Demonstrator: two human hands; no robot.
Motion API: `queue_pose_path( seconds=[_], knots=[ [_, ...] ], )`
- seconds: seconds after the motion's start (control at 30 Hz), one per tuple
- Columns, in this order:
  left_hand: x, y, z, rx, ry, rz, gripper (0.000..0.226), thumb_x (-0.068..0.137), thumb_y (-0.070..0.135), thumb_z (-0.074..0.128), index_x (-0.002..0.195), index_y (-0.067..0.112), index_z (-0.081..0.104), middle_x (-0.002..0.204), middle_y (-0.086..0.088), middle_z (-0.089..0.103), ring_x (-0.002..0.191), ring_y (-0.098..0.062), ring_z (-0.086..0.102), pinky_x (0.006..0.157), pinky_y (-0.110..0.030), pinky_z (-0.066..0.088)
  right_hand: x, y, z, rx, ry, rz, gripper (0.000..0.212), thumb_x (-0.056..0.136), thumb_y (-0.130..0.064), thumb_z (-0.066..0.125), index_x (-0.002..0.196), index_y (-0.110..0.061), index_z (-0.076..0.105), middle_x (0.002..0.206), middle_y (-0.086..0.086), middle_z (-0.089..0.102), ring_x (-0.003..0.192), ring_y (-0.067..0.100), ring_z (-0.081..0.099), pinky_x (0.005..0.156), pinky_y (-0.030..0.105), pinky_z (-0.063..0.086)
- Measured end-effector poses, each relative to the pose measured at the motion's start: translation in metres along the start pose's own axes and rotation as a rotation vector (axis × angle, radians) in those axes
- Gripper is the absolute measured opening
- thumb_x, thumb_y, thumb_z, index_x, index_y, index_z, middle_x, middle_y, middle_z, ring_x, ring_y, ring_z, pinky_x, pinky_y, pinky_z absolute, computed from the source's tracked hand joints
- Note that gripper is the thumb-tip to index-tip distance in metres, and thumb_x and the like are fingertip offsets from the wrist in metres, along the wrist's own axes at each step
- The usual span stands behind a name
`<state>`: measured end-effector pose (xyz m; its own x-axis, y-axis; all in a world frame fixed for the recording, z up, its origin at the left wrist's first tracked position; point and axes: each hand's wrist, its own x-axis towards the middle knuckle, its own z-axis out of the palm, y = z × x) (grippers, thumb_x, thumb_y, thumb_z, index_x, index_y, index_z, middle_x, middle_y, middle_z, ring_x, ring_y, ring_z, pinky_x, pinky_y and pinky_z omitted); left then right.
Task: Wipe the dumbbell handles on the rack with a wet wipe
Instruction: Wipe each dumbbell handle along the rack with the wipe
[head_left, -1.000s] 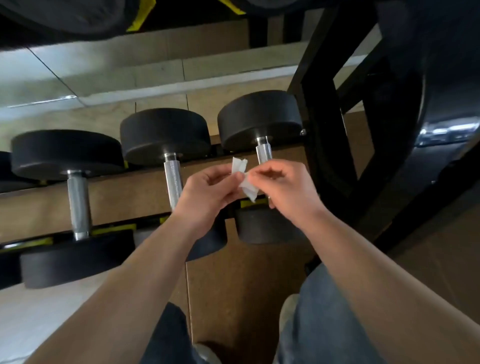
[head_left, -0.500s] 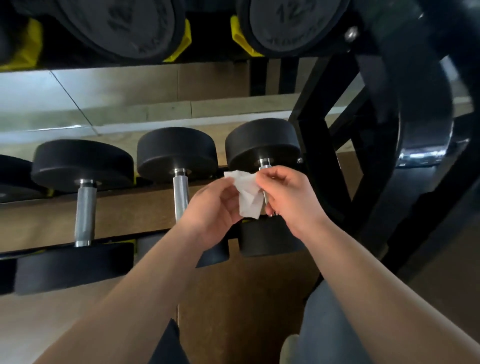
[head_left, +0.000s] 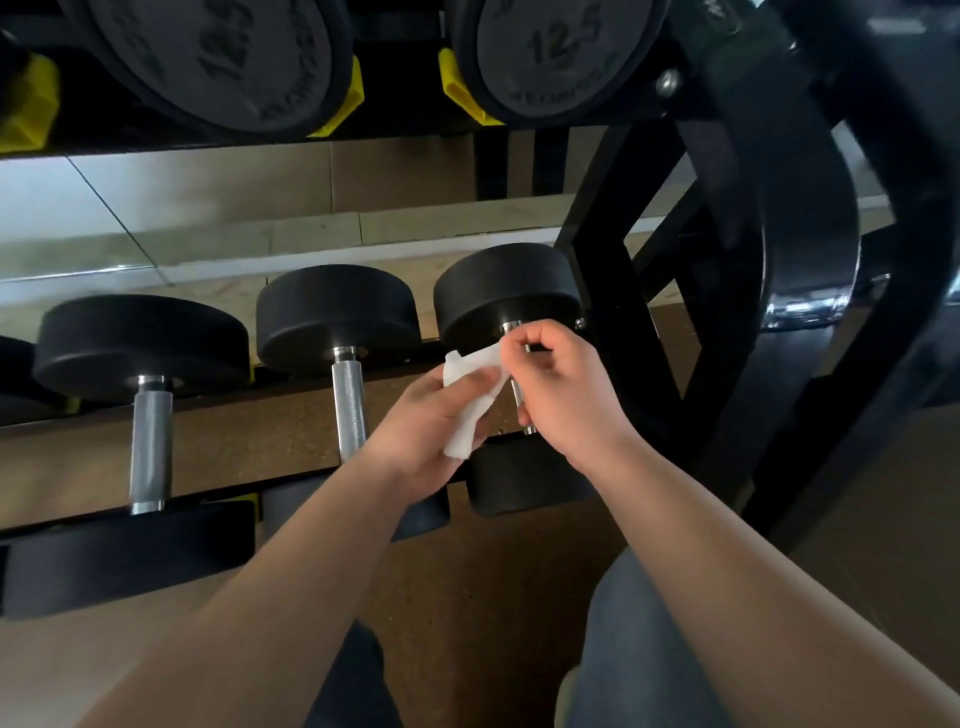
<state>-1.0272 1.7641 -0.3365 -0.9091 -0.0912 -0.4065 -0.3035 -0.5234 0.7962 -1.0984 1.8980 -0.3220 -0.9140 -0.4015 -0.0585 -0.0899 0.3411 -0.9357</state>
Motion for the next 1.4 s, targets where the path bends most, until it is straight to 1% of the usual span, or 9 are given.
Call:
queue_pose_path(
  seconds=[0.17,0.3,0.47,0.6,0.8,0.97,1.17,1.27,1.4],
  knots=[
    [-0.002,0.007,-0.005,0.116,0.156,-0.018,0.016,0.098,0.008,0.060,0.111,0.017,0.064,0.108,-0.007,0.061,0.091,-0.020,0.056,0.072,-0.027,0.048,0.006,0.001,0.002,0.205,0.185,0.087,0.013,0.106,-0.031,0.054,0.112,-0.024,0.064,0.087,-0.007,0.069,0.055,0.010,0.058,0.056,0.026,0.052],
    [0.002,0.002,-0.006,0.080,0.303,-0.079,0.016,0.101,0.006,0.053,0.106,0.018,0.062,0.111,-0.012,0.061,0.085,-0.019,0.057,0.069,-0.027,0.050,0.018,-0.003,-0.005,0.273,0.264,0.131,0.011,0.107,-0.032,0.051,0.110,-0.027,0.061,0.089,-0.005,0.061,0.054,0.007,0.053,0.051,0.024,0.046],
    [0.007,0.003,-0.005,-0.248,0.414,-0.142,0.033,0.098,-0.001,0.053,0.128,0.013,0.047,0.123,-0.017,0.059,0.107,-0.032,0.066,0.085,-0.045,0.060,0.026,0.000,-0.012,0.290,0.220,0.141,0.011,0.106,-0.028,0.053,0.110,-0.024,0.062,0.082,-0.002,0.058,0.048,0.007,0.044,0.047,0.027,0.041],
    [0.004,0.009,-0.006,-0.585,0.426,-0.133,0.037,0.092,-0.015,0.049,0.116,0.013,0.047,0.126,-0.020,0.053,0.111,-0.043,0.063,0.080,-0.048,0.062,0.022,0.003,-0.010,0.239,0.171,0.108,0.010,0.106,-0.027,0.053,0.107,-0.024,0.062,0.080,-0.003,0.061,0.047,0.007,0.044,0.048,0.027,0.042],
    [0.002,0.014,-0.018,-0.755,0.503,-0.068,0.053,0.091,-0.009,0.047,0.135,0.019,0.041,0.129,-0.021,0.059,0.112,-0.044,0.062,0.081,-0.055,0.057,0.022,0.002,-0.017,0.287,0.177,0.098,0.017,0.109,-0.029,0.047,0.113,-0.017,0.059,0.084,0.002,0.065,0.046,0.007,0.042,0.050,0.027,0.040],
    [-0.002,0.016,-0.014,-0.857,0.555,-0.055,0.025,0.102,0.014,0.053,0.126,0.013,0.055,0.113,-0.014,0.063,0.101,-0.039,0.066,0.081,-0.051,0.058,0.020,-0.010,-0.023,0.564,0.117,0.088,0.020,0.111,-0.024,0.041,0.107,-0.009,0.055,0.071,0.001,0.053,0.050,0.012,0.035,0.046,0.025,0.031],
    [0.006,0.013,-0.004,-0.449,0.596,-0.139,0.036,0.089,0.021,0.079,0.119,0.012,0.060,0.103,-0.004,0.059,0.090,-0.018,0.066,0.074,-0.031,0.058,0.017,-0.019,-0.023,0.803,0.132,0.106,0.020,0.111,-0.023,0.043,0.100,-0.015,0.058,0.077,0.006,0.053,0.051,0.011,0.039,0.047,0.023,0.034],
    [0.009,0.007,-0.009,-0.210,0.405,-0.155,0.039,0.091,0.027,0.076,0.125,0.016,0.062,0.089,0.003,0.055,0.071,-0.003,0.060,0.072,-0.032,0.058,0.023,-0.019,-0.031,0.889,0.238,0.155,0.017,0.110,-0.025,0.047,0.104,-0.017,0.060,0.080,0.003,0.057,0.049,0.007,0.041,0.049,0.022,0.036],
    [0.009,0.000,-0.014,0.159,0.217,-0.151,0.034,0.092,0.038,0.073,0.119,0.018,0.067,0.086,0.003,0.058,0.058,-0.005,0.046,0.066,-0.023,0.047,0.030,-0.019,-0.039,0.864,0.296,0.247,0.015,0.108,-0.027,0.052,0.104,-0.021,0.065,0.074,-0.002,0.054,0.048,0.005,0.042,0.049,0.019,0.042]
  ],
)
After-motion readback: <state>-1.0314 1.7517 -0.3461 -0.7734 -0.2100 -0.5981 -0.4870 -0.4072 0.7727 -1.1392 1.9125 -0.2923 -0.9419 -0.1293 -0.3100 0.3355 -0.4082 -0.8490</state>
